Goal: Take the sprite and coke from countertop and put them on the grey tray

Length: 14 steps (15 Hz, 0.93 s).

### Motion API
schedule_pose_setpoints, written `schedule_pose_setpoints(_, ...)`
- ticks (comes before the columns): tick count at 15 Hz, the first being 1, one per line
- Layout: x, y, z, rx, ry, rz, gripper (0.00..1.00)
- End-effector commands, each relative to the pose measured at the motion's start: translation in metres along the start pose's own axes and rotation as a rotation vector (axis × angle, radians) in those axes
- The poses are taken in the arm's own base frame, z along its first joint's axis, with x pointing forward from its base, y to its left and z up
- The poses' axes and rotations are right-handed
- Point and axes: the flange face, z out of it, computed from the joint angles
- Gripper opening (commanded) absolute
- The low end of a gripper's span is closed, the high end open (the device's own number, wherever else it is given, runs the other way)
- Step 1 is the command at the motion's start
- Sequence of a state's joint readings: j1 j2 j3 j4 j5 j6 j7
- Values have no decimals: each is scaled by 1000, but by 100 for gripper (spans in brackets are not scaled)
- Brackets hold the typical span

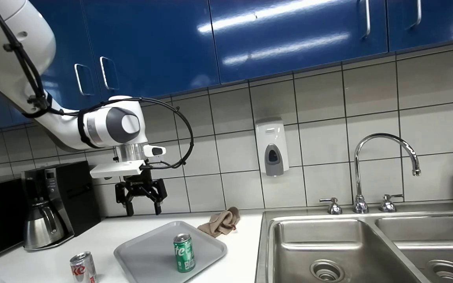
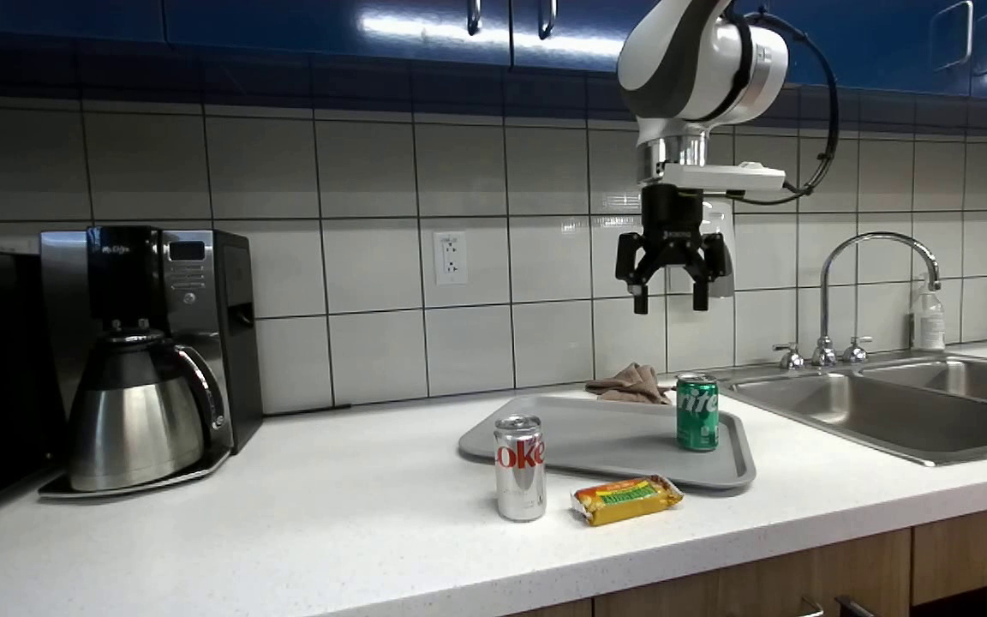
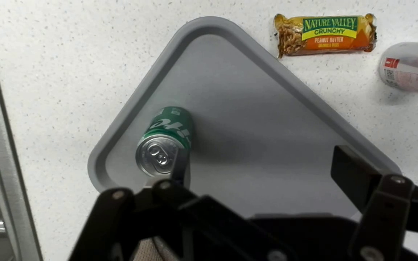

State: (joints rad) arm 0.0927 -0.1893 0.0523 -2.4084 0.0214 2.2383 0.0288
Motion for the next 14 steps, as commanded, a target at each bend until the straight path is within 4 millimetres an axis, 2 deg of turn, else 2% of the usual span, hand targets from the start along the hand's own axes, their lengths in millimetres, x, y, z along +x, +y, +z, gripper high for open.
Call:
schedule_pose_setpoints(1,0,0,0,0,-1,0,100)
schedule_pose_setpoints(8,-2,-59,-25,-60,34,-44,100)
schedule_pose_setpoints(14,-6,-105,-31,-72,52,-119,100)
